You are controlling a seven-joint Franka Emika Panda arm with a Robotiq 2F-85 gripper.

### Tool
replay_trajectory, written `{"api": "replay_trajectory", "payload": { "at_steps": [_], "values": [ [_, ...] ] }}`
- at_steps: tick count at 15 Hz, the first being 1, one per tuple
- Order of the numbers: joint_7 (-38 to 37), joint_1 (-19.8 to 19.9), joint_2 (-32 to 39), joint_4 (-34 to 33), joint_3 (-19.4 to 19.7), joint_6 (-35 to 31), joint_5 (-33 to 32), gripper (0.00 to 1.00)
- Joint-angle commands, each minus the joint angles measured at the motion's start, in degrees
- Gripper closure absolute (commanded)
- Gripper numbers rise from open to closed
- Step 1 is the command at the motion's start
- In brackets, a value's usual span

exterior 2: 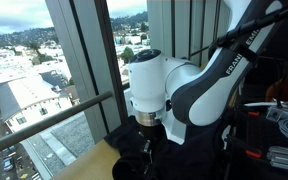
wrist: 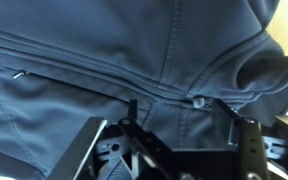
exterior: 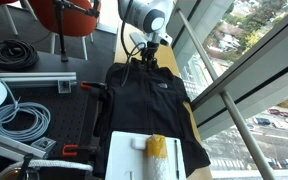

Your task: Close the zipper on the black jacket.

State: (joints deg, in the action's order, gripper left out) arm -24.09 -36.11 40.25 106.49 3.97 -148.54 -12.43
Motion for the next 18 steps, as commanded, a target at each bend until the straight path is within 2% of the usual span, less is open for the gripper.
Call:
{"api": "replay_trajectory", "payload": {
  "at_steps": [1, 3, 8, 12, 18],
  "values": [
    [-1.03, 0.46, -7.5, 6.61, 1.11, 1.14, -2.47, 0.0],
    [-1.86, 1.05, -10.69, 8.85, 2.13, 2.21, -3.39, 0.0],
    [-0.87, 6.9, -18.13, 10.91, 1.15, 7.81, -4.28, 0.0],
    [0.04, 11.73, -23.73, 11.15, -1.35, 13.09, -4.2, 0.0],
    [0.62, 16.99, -30.72, 12.9, -5.16, 18.51, -2.97, 0.0]
  ]
}}
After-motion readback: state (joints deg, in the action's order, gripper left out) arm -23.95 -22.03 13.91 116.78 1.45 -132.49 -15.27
